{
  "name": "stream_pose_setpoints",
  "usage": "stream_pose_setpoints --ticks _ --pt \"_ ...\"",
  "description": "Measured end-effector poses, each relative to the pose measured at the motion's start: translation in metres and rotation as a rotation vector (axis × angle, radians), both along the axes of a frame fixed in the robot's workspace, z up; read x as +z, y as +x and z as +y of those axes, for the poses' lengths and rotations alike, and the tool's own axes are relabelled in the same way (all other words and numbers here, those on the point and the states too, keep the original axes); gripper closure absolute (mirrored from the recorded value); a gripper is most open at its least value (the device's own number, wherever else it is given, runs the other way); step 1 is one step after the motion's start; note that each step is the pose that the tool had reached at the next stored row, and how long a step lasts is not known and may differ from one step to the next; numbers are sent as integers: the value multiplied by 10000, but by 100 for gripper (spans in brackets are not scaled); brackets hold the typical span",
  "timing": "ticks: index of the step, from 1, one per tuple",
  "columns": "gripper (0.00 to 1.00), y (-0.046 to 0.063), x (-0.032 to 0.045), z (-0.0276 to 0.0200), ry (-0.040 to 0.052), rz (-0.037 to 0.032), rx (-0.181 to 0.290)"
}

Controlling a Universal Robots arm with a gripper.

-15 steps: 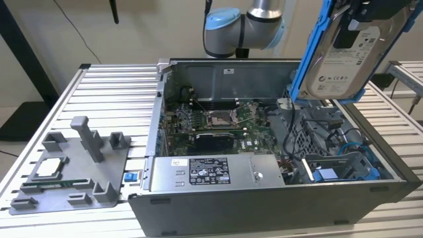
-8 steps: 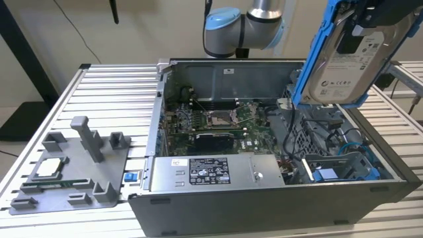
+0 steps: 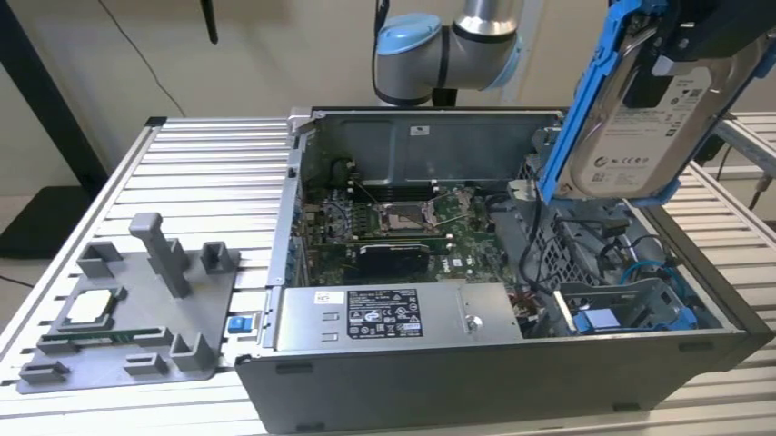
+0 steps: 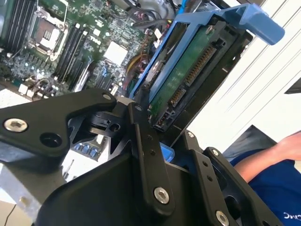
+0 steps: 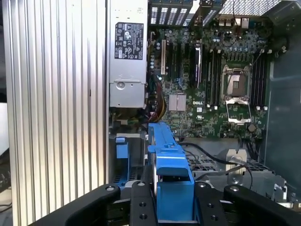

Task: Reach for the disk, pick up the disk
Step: 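Pick up the disk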

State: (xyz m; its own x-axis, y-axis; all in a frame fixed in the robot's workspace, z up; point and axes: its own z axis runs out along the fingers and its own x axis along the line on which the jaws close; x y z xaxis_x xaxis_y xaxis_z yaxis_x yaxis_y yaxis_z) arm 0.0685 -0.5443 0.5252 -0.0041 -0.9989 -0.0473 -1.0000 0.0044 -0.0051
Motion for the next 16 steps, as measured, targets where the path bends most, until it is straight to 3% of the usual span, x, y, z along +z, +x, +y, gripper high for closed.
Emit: stream_pose_setpoints --ticks 9,16 --pt "100 18 -65 -91 0 0 -18" --pt "100 83 -118 -211 1 0 -31"
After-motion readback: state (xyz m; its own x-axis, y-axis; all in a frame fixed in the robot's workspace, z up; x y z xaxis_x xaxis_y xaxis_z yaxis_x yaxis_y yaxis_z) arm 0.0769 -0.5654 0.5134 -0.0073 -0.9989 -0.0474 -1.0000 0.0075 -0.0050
